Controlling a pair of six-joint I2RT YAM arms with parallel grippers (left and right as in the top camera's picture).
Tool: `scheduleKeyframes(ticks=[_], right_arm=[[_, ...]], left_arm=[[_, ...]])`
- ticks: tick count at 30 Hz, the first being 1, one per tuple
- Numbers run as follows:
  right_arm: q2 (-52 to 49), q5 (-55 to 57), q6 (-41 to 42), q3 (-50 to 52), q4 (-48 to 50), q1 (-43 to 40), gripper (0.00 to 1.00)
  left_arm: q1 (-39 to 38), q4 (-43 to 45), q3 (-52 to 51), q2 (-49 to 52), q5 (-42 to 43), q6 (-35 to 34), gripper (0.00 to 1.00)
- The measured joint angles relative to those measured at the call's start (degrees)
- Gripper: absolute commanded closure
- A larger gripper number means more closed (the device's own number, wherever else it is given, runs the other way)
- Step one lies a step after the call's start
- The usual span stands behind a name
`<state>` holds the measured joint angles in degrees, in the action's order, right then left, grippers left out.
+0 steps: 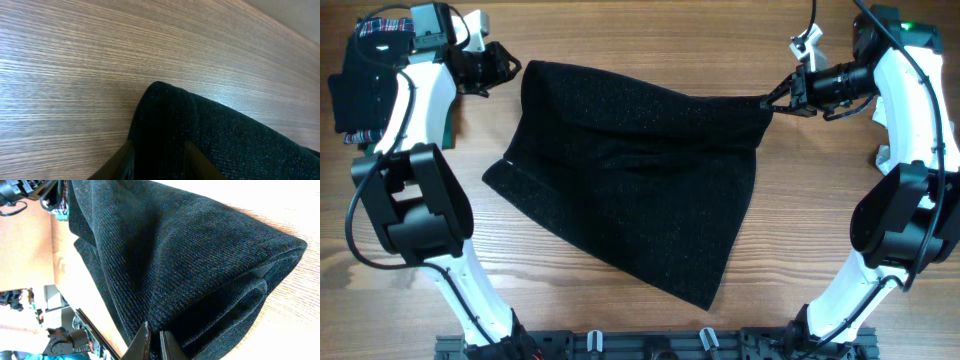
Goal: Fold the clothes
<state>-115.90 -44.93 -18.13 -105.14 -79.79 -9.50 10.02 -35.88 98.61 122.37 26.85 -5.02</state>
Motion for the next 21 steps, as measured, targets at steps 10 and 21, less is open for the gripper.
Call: scheduleKeyframes(ticks=[10, 21], right_arm=[[0.0, 0.0, 0.0, 0.0, 0.1, 0.0, 0.96], [0.0, 0.0, 0.0, 0.0, 0.4, 0.0, 0.96]], left_arm=[[-0.5, 1.6, 0.0, 3.3, 3.7, 0.0, 0.69], [-4.7, 4.7, 0.0, 3.3, 4.5, 0.0, 0.85]])
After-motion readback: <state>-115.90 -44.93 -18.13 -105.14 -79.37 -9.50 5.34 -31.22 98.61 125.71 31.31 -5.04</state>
